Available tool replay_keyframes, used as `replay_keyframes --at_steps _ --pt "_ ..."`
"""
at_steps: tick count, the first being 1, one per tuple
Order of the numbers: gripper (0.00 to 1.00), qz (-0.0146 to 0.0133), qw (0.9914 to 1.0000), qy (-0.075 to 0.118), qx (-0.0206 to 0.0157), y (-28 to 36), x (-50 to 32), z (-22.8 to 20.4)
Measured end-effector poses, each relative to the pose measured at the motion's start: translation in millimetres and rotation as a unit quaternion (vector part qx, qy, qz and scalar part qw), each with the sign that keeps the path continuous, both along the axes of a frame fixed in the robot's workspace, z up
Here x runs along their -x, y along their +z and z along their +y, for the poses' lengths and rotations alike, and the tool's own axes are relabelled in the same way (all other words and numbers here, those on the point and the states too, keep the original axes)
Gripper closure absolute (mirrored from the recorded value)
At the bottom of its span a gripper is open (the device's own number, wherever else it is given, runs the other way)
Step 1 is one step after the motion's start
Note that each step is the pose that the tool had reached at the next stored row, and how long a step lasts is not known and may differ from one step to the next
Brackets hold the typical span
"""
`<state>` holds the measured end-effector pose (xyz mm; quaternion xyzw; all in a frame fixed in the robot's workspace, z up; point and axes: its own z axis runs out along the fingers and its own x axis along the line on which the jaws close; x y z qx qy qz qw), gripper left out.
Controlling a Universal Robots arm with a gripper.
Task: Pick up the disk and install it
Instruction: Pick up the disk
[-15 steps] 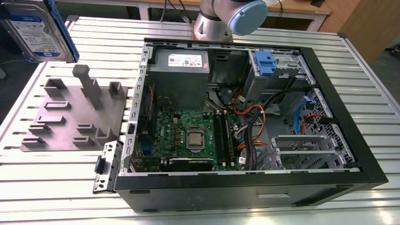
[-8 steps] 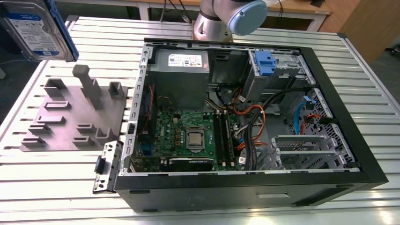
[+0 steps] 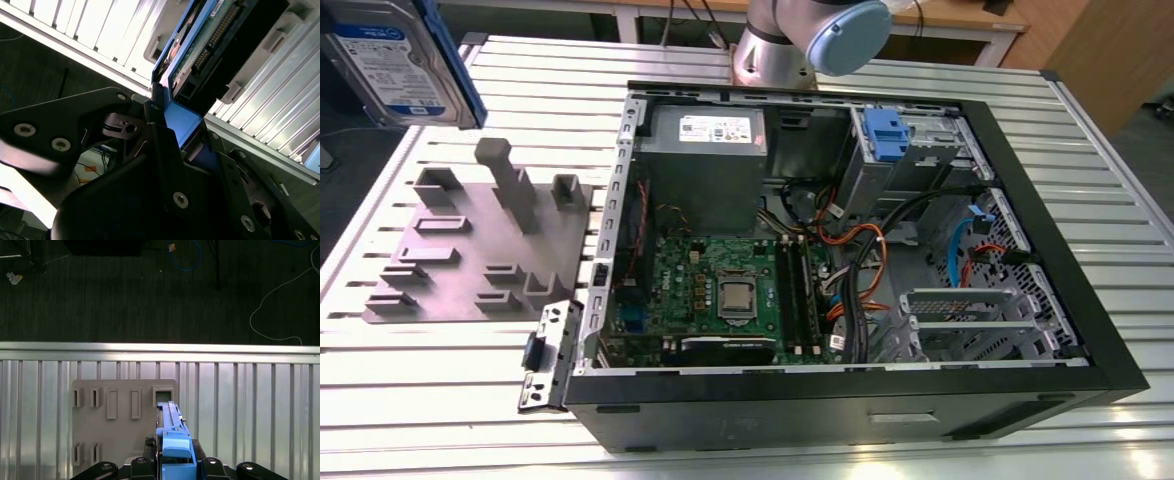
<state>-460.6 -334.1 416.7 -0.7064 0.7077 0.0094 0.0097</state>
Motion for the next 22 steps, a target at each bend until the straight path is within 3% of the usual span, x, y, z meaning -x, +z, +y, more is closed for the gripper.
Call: replay_keyframes --at_steps 22 --pt "0.64 0.0001 1.0 0.0 0.0 7.2 0.0 0.0"
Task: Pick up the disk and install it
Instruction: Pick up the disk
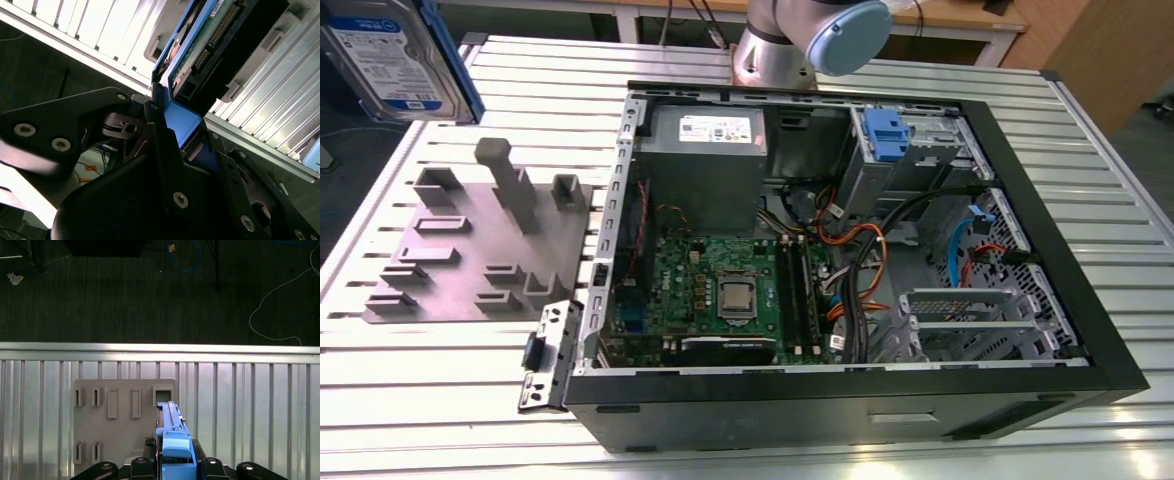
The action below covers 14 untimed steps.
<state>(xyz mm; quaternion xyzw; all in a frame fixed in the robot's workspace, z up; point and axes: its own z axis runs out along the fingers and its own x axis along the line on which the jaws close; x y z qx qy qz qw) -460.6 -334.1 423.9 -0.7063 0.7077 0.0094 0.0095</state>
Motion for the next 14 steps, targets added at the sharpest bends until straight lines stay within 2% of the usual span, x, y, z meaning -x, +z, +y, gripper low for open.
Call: replay_keyframes --at_steps 5,14 --pt "0.64 0.0 1.0 0.0 0.0 2.0 0.0 0.0" --pt "0.64 -0.0001 1.0 0.0 0.0007 10.8 -0.1 -0.1"
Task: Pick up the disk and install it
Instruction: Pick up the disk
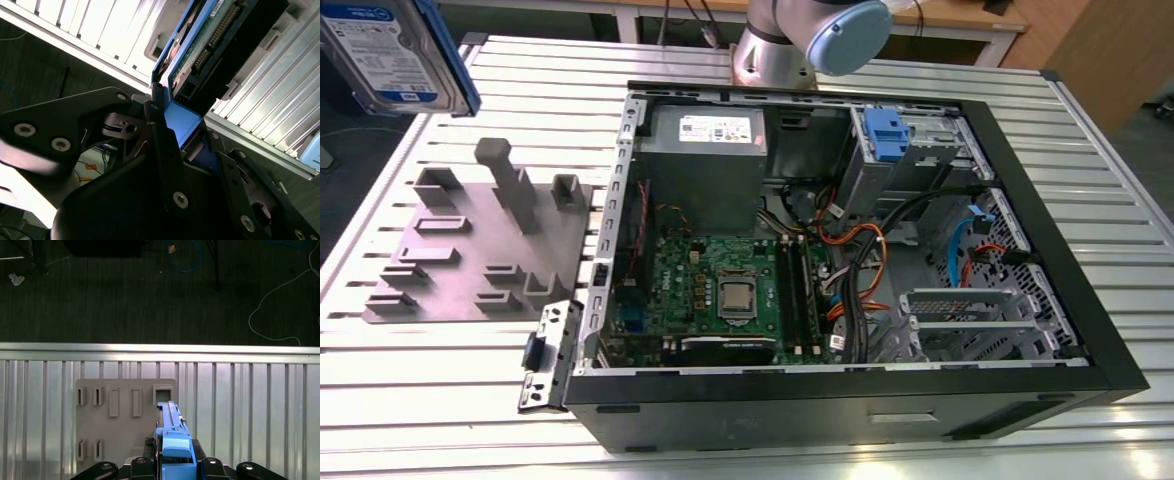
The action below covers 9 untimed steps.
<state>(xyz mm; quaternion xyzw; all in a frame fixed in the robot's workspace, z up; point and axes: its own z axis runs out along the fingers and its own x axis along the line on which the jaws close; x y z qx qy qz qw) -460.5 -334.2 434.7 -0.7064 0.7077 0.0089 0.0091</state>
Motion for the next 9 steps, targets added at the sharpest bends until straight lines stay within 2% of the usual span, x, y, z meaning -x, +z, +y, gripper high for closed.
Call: replay_keyframes --at_steps 2,6,9 --pt "0.64 0.0001 1.0 0.0 0.0021 1.3 -0.3 0.1" --pt "0.64 0.0 0.99996 0.0 0.0086 1.6 -0.5 0.0" --pt "0.64 0.0 0.99996 0.0 0.0088 1.7 -0.5 0.0"
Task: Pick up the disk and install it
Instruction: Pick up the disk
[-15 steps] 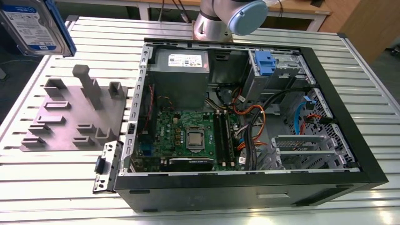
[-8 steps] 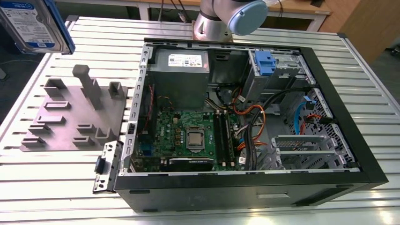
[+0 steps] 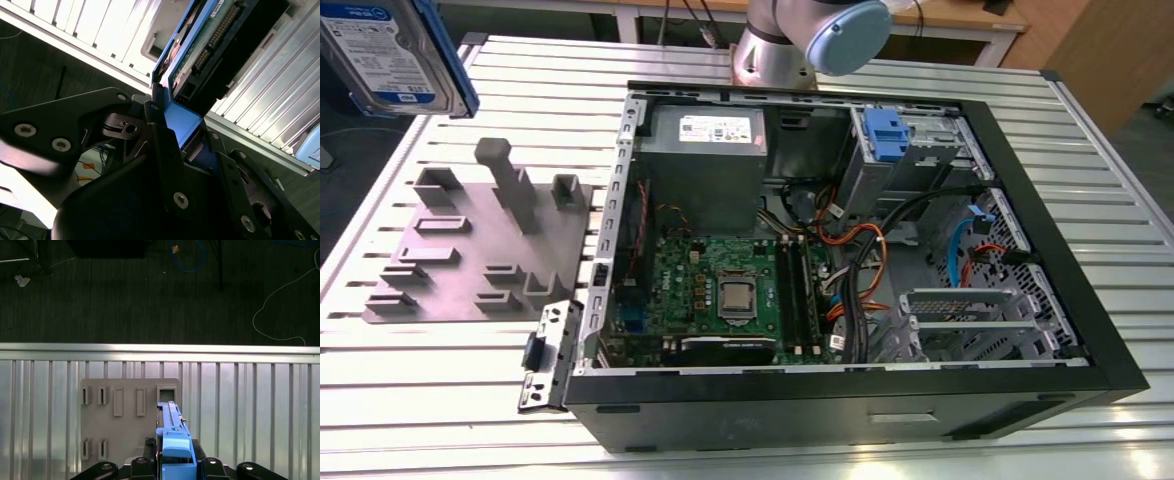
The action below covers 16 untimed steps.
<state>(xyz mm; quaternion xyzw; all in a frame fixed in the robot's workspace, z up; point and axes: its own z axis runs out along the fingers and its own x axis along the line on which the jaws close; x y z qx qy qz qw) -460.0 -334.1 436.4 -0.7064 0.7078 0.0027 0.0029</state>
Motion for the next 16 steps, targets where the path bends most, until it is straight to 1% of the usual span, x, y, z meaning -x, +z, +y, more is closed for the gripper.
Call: replay_keyframes --at_steps 5,9,16 --pt "0.64 0.0 1.0 0.0 0.0001 0.0 0.0 0.0" --pt "0.64 0.0 1.0 0.0 0.0001 1.9 0.0 0.0" --pt "0.64 -0.0001 1.0 0.0 0.0001 9.7 0.0 0.0"
